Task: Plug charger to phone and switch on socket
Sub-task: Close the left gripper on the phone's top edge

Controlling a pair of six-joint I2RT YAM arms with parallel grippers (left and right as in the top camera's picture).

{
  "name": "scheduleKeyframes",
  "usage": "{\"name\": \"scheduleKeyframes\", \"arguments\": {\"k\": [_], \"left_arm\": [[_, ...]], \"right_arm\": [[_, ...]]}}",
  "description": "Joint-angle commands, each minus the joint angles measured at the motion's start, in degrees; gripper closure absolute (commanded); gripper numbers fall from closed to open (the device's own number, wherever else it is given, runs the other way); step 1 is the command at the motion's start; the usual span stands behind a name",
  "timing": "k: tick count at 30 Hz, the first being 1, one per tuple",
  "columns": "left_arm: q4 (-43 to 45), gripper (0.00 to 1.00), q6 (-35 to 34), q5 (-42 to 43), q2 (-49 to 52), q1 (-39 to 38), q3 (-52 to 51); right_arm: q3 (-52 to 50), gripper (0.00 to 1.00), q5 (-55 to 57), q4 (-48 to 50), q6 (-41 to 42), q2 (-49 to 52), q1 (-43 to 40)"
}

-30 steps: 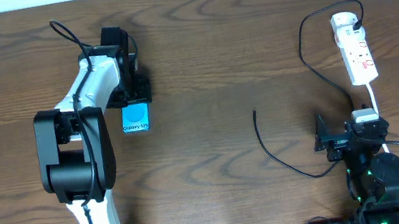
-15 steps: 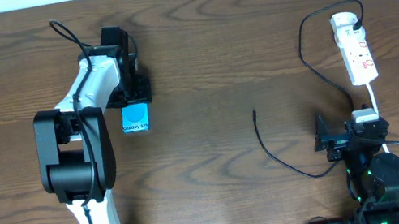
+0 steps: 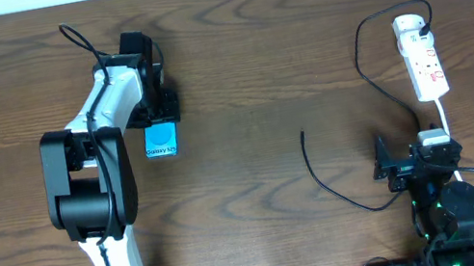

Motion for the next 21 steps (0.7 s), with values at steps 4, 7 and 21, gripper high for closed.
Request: {"name": "scheduleKeyframes", "arguments": {"k": [4,7,21], "left_arm": [[-0.90,0.81,0.33,1.42,1.20,0.07,-1.62],[-0.90,0.86,0.31,1.42,1.20,0.07,-1.62],[-1.14,0.92,-0.28,2.58,1.16,0.07,-1.62]], "right_arm": [[-0.09,0.01,0.28,-0.26,0.96,-0.35,0.48],[-0.09,0.01,0.28,-0.24,0.94,-0.35,0.48],[-0.09,0.01,0.28,-0.26,0.96,-0.35,0.48]]}}
